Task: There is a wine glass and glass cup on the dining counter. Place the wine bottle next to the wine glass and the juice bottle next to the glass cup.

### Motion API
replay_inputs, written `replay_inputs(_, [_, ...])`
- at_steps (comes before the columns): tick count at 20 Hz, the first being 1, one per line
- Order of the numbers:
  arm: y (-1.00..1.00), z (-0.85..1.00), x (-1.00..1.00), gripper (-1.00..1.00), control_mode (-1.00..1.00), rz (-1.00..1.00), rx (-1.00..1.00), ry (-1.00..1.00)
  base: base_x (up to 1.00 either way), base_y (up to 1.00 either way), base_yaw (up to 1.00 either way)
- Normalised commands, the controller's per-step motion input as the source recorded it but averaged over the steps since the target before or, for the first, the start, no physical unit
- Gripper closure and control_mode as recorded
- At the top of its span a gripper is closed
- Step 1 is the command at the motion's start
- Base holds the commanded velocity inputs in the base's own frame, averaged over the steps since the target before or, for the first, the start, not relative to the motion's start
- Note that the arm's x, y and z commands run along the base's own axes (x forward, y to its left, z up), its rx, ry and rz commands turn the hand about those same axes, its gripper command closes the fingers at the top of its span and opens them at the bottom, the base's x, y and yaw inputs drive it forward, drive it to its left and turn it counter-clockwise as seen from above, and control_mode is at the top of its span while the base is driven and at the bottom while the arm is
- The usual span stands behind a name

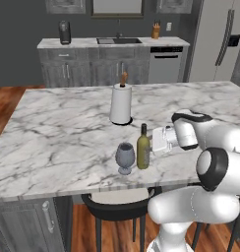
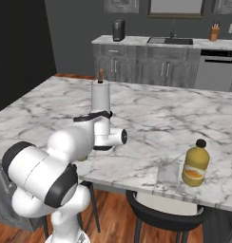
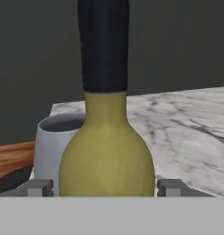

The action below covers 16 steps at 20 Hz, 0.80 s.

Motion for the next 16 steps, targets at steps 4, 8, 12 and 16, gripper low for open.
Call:
replay_inputs(4, [0.12,-0.28,-0.02,1.00,-1.00,0.00,0.00,-0.08,0.00,0.00,0.00])
replay_inputs(8, [0.02,-0.29,-0.05,-1.00,-1.00,0.00,0.00,-0.07,0.00,0.00,0.00])
replay_inputs(12, [-0.02,-0.26,-0.14,-1.00,-1.00,0.00,0.00,-0.06,0.00,0.00,0.00])
replay_inputs(16, [-0.03,-0.12,-0.13,-1.00,-1.00,0.00,0.01,-0.04,0.00,0.00,0.00])
